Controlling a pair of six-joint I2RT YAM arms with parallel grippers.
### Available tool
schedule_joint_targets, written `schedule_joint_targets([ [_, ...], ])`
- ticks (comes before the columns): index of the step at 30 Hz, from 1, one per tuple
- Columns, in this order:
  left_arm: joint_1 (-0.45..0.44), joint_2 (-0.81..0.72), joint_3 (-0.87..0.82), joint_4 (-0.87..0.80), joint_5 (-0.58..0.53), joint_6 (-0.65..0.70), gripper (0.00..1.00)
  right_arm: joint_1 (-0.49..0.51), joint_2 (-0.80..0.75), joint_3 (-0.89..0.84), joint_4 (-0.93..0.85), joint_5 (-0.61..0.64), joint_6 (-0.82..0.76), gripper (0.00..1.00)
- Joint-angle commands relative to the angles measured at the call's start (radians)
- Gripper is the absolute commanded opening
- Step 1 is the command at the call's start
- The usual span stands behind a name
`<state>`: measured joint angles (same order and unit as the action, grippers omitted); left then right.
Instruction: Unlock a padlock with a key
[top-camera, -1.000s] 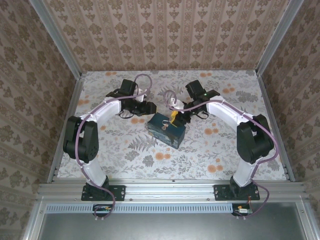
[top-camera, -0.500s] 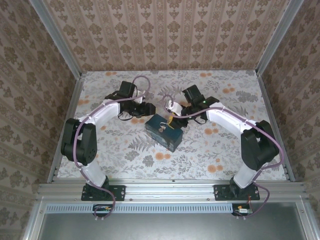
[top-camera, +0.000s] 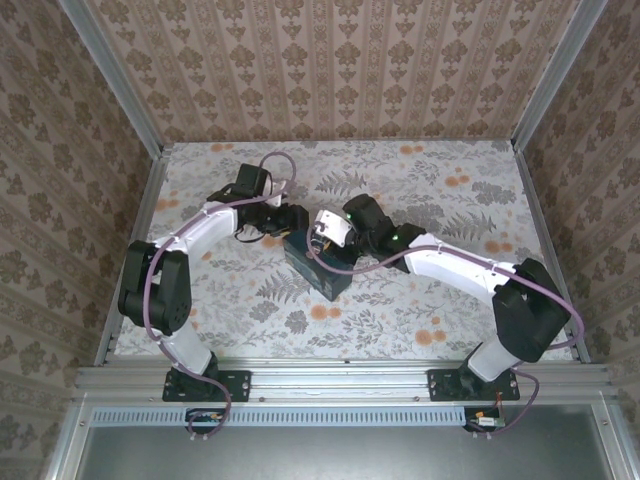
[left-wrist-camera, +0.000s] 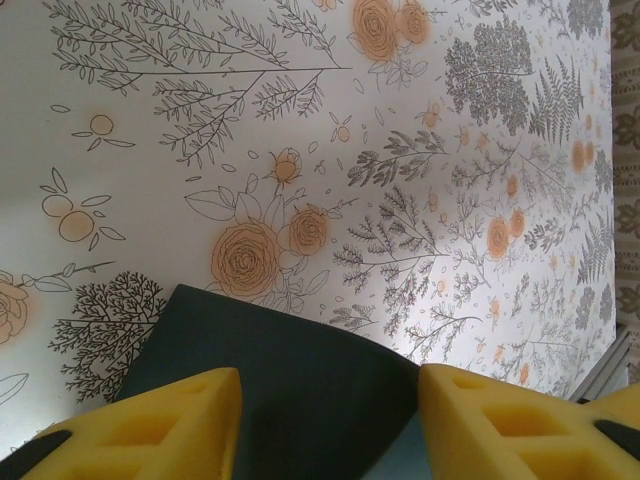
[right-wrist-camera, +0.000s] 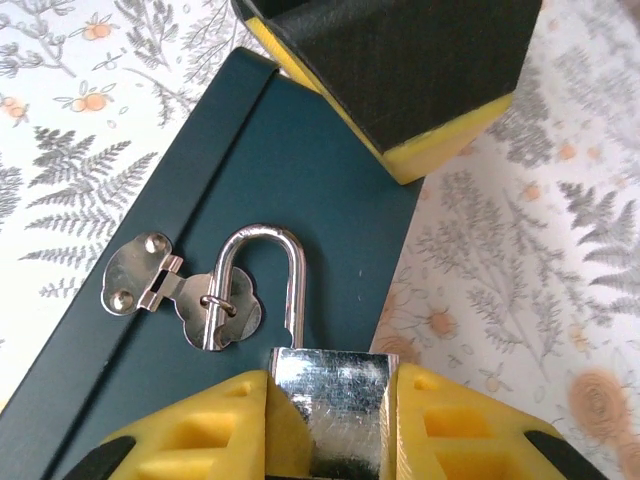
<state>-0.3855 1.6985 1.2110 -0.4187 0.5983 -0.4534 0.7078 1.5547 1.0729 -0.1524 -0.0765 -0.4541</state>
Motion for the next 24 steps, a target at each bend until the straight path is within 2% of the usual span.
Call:
schedule_joint_targets([
  [1,0.011,-0.007,-0.008,-0.021,0.012,-0.023,0.50,0.033,-0.040,-0.059,0.207,0.096,-0.066,0.00],
  [3,0.013,0.002,-0.012,-0.012,0.017,-0.031,0.50,0.043,-0.041,-0.092,0.267,0.072,-0.059,0.00],
  [7,0.011,0.010,-0.024,0.008,0.027,-0.047,0.50,0.067,-0.019,-0.061,0.256,0.089,-0.014,0.00],
  [9,0.012,0.012,-0.033,0.018,0.033,-0.058,0.50,0.087,-0.015,-0.049,0.267,0.140,0.002,0.00],
  [12,0.013,0.013,-0.035,0.025,0.037,-0.070,0.50,0.097,0.019,0.043,0.170,0.211,0.068,0.00],
  [15,0.019,0.014,-0.023,0.037,0.080,-0.085,0.50,0.118,0.051,0.031,0.206,0.175,0.018,0.00],
  [18,0.025,0.020,-0.005,0.034,0.093,-0.091,0.50,0.144,0.029,-0.026,0.278,0.066,-0.048,0.00],
  [22,0.045,0.012,0.002,0.021,0.093,-0.084,0.50,0.106,0.072,0.057,0.137,0.130,-0.019,0.00],
  [24,0.070,0.002,-0.005,0.023,0.088,-0.086,0.50,0.099,0.064,0.049,0.149,0.151,-0.010,0.00],
])
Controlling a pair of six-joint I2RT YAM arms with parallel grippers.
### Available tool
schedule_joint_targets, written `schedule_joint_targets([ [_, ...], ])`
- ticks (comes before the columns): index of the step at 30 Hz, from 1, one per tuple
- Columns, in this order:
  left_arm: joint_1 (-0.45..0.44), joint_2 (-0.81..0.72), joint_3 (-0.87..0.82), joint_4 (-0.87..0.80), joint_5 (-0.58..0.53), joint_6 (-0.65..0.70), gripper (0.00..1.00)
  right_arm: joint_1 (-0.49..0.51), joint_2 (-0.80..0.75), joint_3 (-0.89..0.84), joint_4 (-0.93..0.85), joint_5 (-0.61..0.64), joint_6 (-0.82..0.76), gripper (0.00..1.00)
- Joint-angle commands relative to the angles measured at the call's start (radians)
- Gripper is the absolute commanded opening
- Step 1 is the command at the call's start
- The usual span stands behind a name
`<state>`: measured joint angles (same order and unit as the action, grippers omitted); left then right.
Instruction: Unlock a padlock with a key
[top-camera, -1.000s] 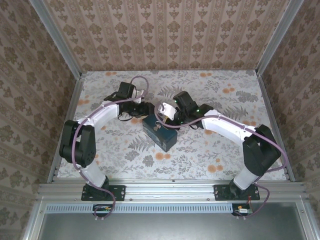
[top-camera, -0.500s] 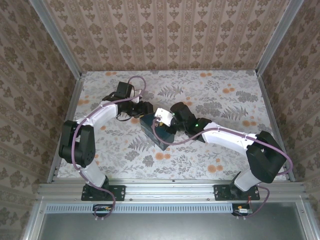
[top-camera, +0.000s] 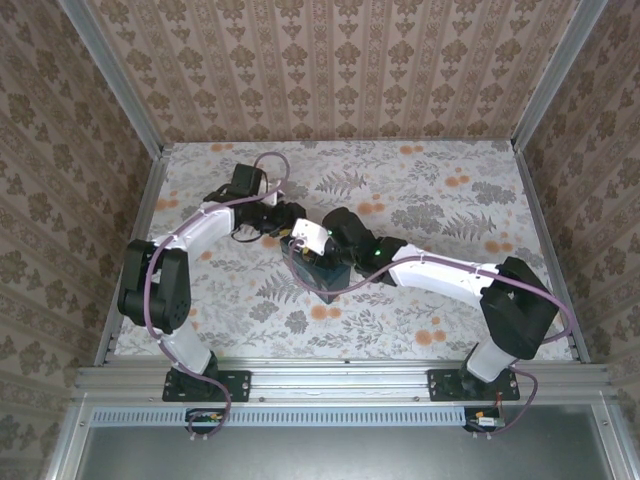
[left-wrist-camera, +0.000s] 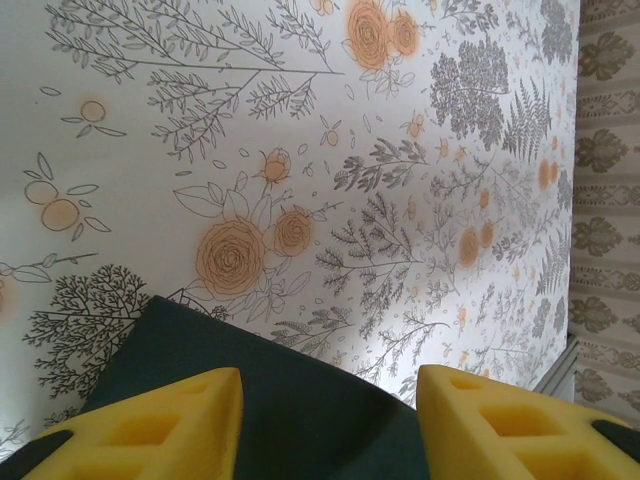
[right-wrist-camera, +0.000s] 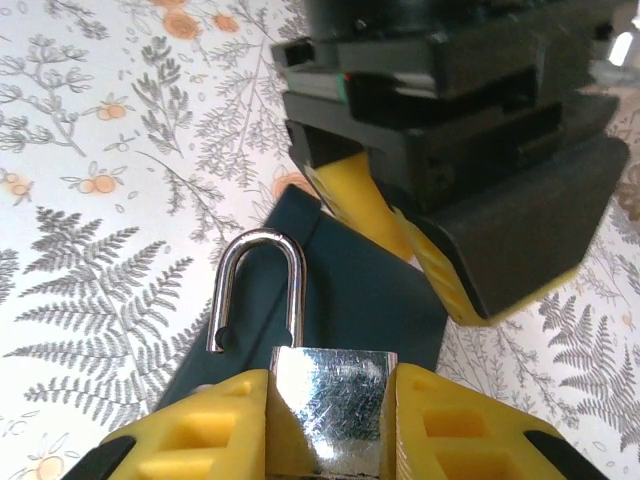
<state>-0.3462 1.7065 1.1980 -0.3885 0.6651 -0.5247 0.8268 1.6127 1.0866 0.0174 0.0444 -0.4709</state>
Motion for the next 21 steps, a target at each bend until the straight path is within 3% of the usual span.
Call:
schedule_joint_targets([
  [1,0.042,-0.010,0.005,-0.003,0.023,-0.015,0.50,-0.027,-0.006,0.027,-0.010,0.043,0.015,0.00],
  [7,0.071,-0.029,0.030,-0.028,0.020,0.006,0.51,-0.121,-0.091,0.010,-0.018,0.095,0.087,0.00],
  [11,0.076,-0.050,0.047,-0.044,-0.005,0.004,0.53,-0.234,-0.132,0.018,-0.140,0.123,0.199,0.00],
  [16,0.078,-0.113,0.057,-0.154,-0.193,0.020,0.56,-0.390,-0.139,-0.098,-0.189,0.119,0.461,0.01],
  [21,0.078,-0.200,0.027,-0.274,-0.336,0.038,0.57,-0.437,-0.126,-0.216,-0.177,0.143,0.667,0.05],
])
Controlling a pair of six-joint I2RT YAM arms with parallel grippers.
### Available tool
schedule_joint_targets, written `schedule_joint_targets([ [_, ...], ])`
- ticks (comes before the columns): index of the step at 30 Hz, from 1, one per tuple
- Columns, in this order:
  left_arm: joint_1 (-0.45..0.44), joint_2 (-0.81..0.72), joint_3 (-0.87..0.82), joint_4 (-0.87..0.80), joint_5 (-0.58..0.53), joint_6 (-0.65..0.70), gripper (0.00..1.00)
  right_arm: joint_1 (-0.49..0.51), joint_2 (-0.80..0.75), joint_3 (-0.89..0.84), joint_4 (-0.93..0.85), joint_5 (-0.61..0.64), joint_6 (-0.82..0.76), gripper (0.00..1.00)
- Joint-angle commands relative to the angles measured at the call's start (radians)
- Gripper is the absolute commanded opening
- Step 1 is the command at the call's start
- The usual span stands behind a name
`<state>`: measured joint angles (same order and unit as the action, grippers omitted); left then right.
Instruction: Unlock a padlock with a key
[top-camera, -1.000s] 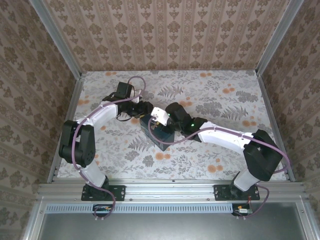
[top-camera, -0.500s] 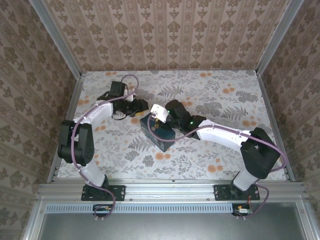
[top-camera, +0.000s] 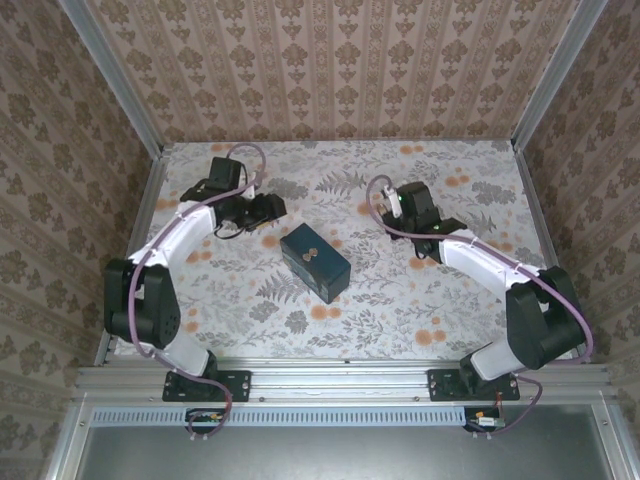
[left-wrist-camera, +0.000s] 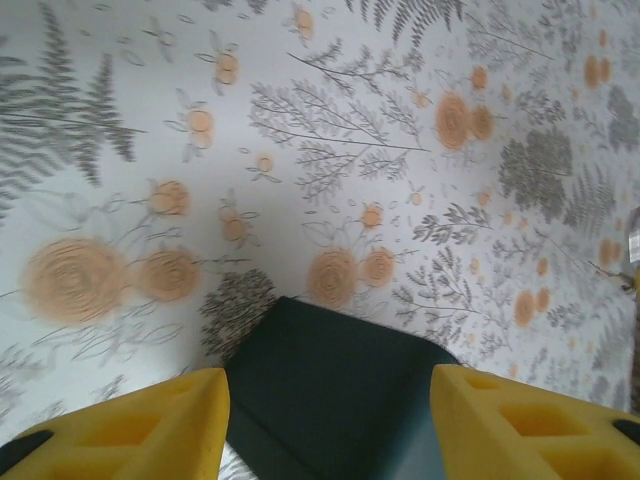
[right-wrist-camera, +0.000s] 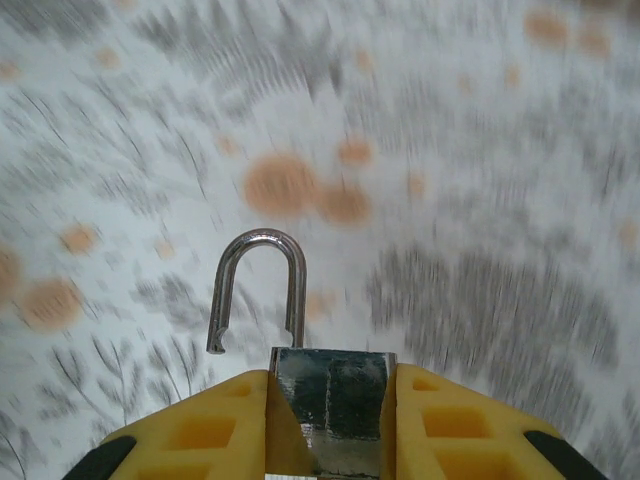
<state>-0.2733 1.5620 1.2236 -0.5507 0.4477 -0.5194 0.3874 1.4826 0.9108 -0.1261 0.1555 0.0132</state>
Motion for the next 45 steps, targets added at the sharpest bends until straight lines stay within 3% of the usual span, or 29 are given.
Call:
schedule_joint_targets([
  [1,0.004,-0.074,-0.013,-0.125,-0.125,0.036,0.57,-0.012,0.013,-0.046,-0.054,0.029,0.224,0.07],
  [6,-0.046,-0.143,-0.102,-0.147,-0.128,0.017,0.57,-0.039,0.051,-0.070,-0.113,0.030,0.328,0.12],
  [12,-0.152,-0.187,-0.221,-0.064,-0.098,-0.101,0.57,-0.046,0.075,-0.109,-0.125,0.050,0.368,0.35],
  [16,-0.208,-0.215,-0.274,0.000,-0.079,-0.178,0.57,-0.032,-0.014,-0.104,-0.105,0.023,0.327,0.40],
  [21,-0.232,-0.254,-0.297,0.062,-0.047,-0.253,0.57,0.018,0.004,-0.086,0.050,-0.302,0.310,0.35],
  [23,-0.243,-0.269,-0.308,0.090,-0.045,-0.287,0.57,0.062,0.055,-0.063,0.092,-0.349,0.323,0.32],
  [30,-0.254,-0.243,-0.372,0.278,-0.029,-0.393,0.57,0.162,0.206,0.014,0.150,-0.446,0.378,0.22],
  [35,-0.260,-0.239,-0.378,0.327,-0.044,-0.432,0.57,0.218,0.263,0.030,0.224,-0.523,0.434,0.21],
  [45,-0.245,-0.298,-0.311,0.156,-0.164,-0.383,0.57,0.351,0.456,0.201,0.276,-0.475,0.522,0.22],
])
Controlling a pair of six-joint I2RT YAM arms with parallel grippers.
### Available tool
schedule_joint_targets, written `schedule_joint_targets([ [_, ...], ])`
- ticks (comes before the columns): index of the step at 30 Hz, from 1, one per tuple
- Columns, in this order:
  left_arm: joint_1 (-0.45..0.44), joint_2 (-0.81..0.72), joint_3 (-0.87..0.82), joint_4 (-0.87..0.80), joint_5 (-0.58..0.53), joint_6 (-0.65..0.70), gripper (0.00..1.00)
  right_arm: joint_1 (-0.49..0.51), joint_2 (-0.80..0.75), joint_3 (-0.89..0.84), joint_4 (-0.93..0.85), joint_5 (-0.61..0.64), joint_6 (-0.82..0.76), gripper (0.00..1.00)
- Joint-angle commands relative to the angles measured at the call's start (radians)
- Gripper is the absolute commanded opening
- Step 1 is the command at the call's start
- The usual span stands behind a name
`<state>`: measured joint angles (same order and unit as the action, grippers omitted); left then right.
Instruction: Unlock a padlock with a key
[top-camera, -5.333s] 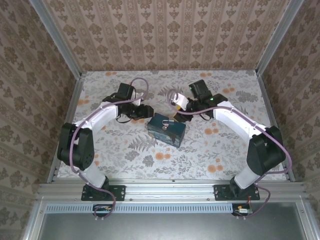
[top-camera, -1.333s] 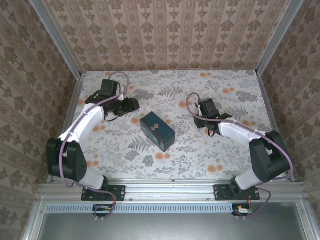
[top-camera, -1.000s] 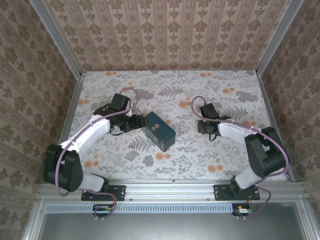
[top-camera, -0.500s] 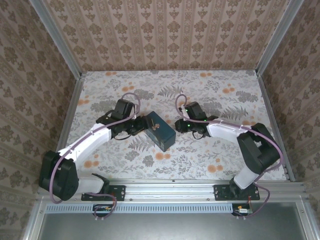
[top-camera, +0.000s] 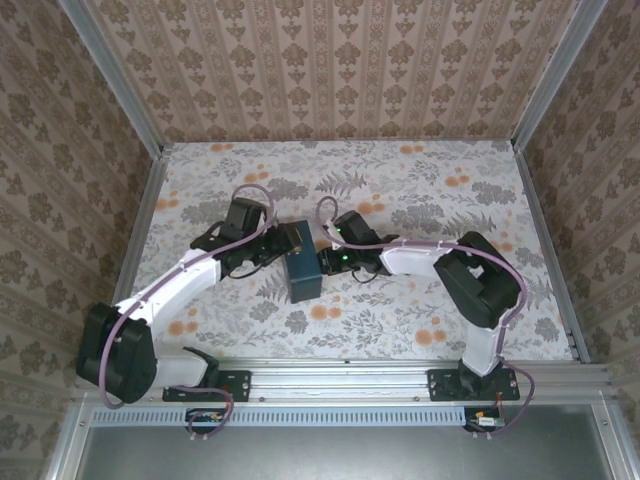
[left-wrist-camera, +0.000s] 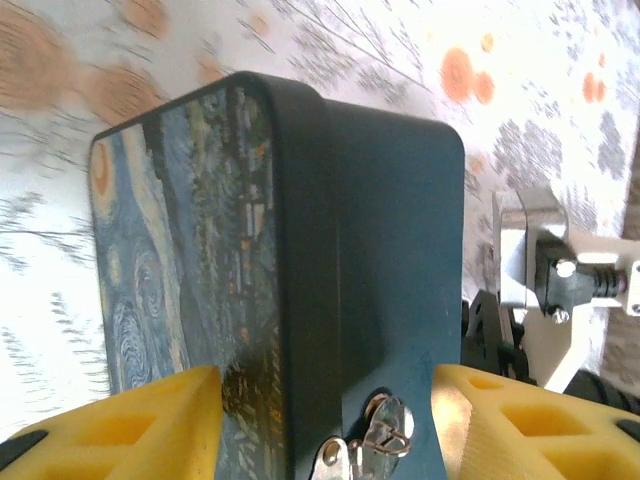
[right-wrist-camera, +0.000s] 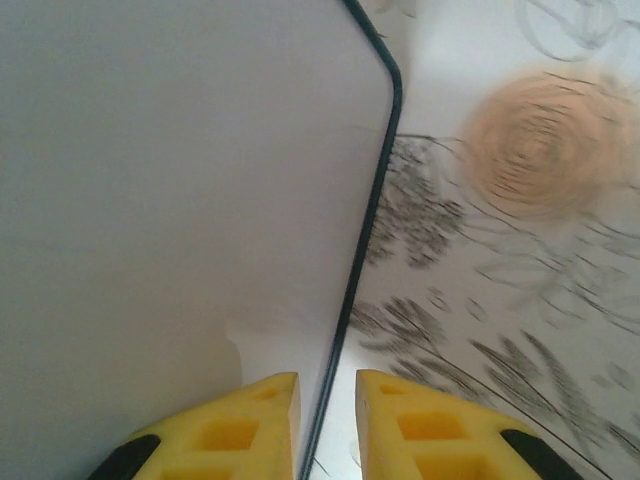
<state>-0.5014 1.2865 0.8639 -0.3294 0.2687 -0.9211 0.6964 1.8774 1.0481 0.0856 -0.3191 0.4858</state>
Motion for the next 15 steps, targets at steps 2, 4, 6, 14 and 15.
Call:
schedule_joint_targets([
  [2,-0.010,-0.025,0.074,-0.128,-0.030,0.045,0.57,0.053,0.099,0.106,0.040,0.033,0.061,0.22],
  [4,-0.001,-0.031,0.087,-0.176,-0.078,0.053,0.57,0.049,0.112,0.134,-0.027,0.125,0.063,0.23],
  [6,0.006,-0.038,0.088,-0.183,-0.104,0.055,0.57,0.037,0.100,0.136,-0.083,0.232,0.057,0.24],
  [14,-0.008,0.063,0.147,-0.159,-0.133,0.049,0.57,-0.028,0.017,0.115,-0.280,0.546,-0.040,0.29],
  [15,-0.014,0.080,0.162,-0.152,-0.135,0.046,0.57,-0.038,0.002,0.098,-0.262,0.547,-0.047,0.29],
])
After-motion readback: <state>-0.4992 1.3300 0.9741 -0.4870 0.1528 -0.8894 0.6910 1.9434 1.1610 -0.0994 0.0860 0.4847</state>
